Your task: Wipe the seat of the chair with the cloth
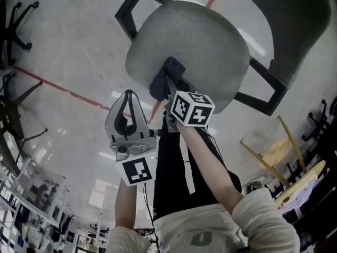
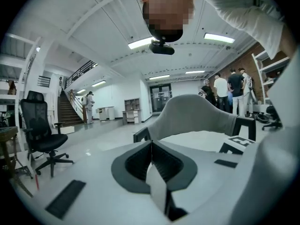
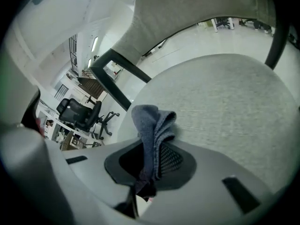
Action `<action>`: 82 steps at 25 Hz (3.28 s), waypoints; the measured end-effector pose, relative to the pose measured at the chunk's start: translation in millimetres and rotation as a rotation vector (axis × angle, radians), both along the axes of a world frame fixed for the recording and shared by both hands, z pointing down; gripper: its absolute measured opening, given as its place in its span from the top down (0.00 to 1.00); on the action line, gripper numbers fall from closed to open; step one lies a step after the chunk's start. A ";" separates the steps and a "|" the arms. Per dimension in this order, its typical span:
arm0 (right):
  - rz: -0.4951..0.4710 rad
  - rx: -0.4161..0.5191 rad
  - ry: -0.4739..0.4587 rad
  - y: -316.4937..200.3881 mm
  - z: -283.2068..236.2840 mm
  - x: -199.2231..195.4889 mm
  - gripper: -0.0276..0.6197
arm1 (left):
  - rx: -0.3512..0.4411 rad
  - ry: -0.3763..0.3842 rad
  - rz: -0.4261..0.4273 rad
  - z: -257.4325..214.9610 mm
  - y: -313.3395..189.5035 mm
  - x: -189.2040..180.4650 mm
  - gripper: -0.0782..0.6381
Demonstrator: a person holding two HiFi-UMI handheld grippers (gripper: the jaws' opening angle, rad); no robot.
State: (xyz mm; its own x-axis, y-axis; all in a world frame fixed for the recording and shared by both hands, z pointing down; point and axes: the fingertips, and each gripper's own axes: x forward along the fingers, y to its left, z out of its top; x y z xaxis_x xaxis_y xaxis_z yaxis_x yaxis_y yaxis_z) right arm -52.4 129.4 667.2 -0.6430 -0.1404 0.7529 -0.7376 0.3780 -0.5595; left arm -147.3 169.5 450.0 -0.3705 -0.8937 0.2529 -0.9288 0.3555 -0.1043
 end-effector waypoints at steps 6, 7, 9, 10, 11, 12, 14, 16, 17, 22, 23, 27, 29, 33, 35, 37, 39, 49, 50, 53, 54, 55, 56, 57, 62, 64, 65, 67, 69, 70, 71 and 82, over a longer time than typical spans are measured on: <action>0.075 0.017 0.097 -26.4 -14.5 86.4 0.87 | 0.025 0.021 0.200 -16.6 -84.4 57.1 0.87; 0.086 0.013 0.113 -27.2 -14.9 96.4 0.87 | 0.028 0.026 0.232 -17.0 -94.8 63.5 0.87; 0.098 0.009 0.149 -25.8 -14.0 118.8 0.87 | 0.032 0.038 0.292 -15.7 -112.1 79.4 0.87; 0.098 0.010 0.169 -25.1 -13.6 132.3 0.87 | 0.035 0.044 0.319 -15.6 -120.4 89.4 0.87; 0.096 0.014 0.187 -25.0 -13.4 146.5 0.87 | 0.039 0.049 0.345 -16.0 -128.7 99.7 0.87; 0.094 0.017 0.202 -25.3 -13.3 160.4 0.87 | 0.042 0.053 0.369 -16.7 -136.7 109.5 0.87; 0.101 0.020 0.227 -26.8 -12.8 185.1 0.87 | 0.048 0.059 0.412 -17.4 -151.2 126.0 0.87; 0.118 0.023 0.250 -27.8 -12.7 205.5 0.87 | 0.048 0.065 0.450 -17.6 -162.2 139.3 0.87; 0.124 0.025 0.261 -27.6 -13.0 214.1 0.87 | 0.047 0.068 0.466 -18.0 -166.2 145.2 0.87; 0.118 0.035 0.315 -26.6 -12.2 249.3 0.87 | 0.036 0.062 0.540 -17.2 -179.8 163.7 0.87; 0.139 0.024 0.321 -26.4 -10.8 256.9 0.87 | 0.033 0.058 0.553 -15.7 -181.8 165.7 0.87; 0.257 -0.027 0.346 -23.9 -4.0 284.0 0.87 | 0.025 0.065 0.569 -10.3 -185.4 169.5 0.87; 0.272 -0.027 0.368 -23.3 -1.4 290.2 0.87 | 0.026 0.076 0.564 -7.8 -187.0 169.4 0.87; 0.291 -0.053 0.398 -21.1 5.3 300.5 0.87 | 0.027 0.085 0.559 -5.2 -188.3 168.4 0.87; 0.299 -0.082 0.412 -17.4 9.4 306.2 0.87 | 0.025 0.089 0.555 -4.6 -187.8 166.6 0.87; 0.336 -0.119 0.405 -14.9 9.0 310.9 0.87 | 0.030 0.096 0.547 -6.3 -186.9 162.7 0.87; 0.387 -0.140 0.384 -17.2 3.6 311.9 0.87 | 0.038 0.096 0.535 -9.3 -186.6 155.9 0.87; 0.347 -0.103 0.214 -44.1 -59.9 241.2 0.87 | 0.083 0.088 0.407 -36.9 -183.9 111.4 0.87; 0.327 -0.085 0.201 -46.8 -71.3 231.1 0.87 | 0.084 0.092 0.400 -44.7 -182.7 109.9 0.87; 0.309 0.018 0.147 -75.5 -119.4 199.6 0.87 | 0.108 0.107 0.398 -84.3 -185.0 108.9 0.87; 0.318 0.065 0.120 -92.0 -140.8 188.8 0.87 | 0.129 0.109 0.400 -103.8 -187.6 109.2 0.87; 0.327 0.117 0.092 -110.2 -165.0 177.9 0.87 | 0.151 0.108 0.400 -125.0 -190.0 108.8 0.87; 0.332 0.177 0.062 -130.2 -192.1 166.7 0.87 | 0.171 0.101 0.393 -146.4 -191.9 106.9 0.87; 0.330 0.246 0.030 -152.5 -221.7 154.6 0.87 | 0.196 0.093 0.378 -168.3 -194.8 103.0 0.87; 0.244 0.676 -0.107 -244.1 -396.2 97.8 0.87 | 0.360 0.029 0.278 -282.4 -206.4 64.5 0.87; 0.199 0.820 -0.117 -237.7 -465.2 99.1 0.87 | 0.387 0.024 0.246 -327.6 -192.3 58.7 0.87; 0.177 0.887 -0.124 -230.4 -497.1 102.1 0.87 | 0.396 0.024 0.237 -349.6 -185.4 58.8 0.87; 0.134 1.005 -0.155 -212.3 -553.1 104.9 0.87 | 0.414 0.017 0.230 -389.9 -172.5 61.7 0.87; 0.099 1.097 -0.216 -194.4 -597.5 99.0 0.87 | 0.439 -0.009 0.209 -422.4 -158.2 62.5 0.87; 0.087 1.133 -0.257 -186.1 -615.2 92.8 0.87 | 0.459 -0.026 0.193 -435.5 -149.4 61.0 0.87; 0.078 1.159 -0.300 -177.0 -629.3 85.0 0.87 | 0.480 -0.042 0.175 -446.0 -138.3 58.1 0.87; -0.129 1.233 -0.477 -112.5 -670.5 34.5 0.87 | 0.533 -0.120 -0.002 -469.6 -57.3 35.6 0.87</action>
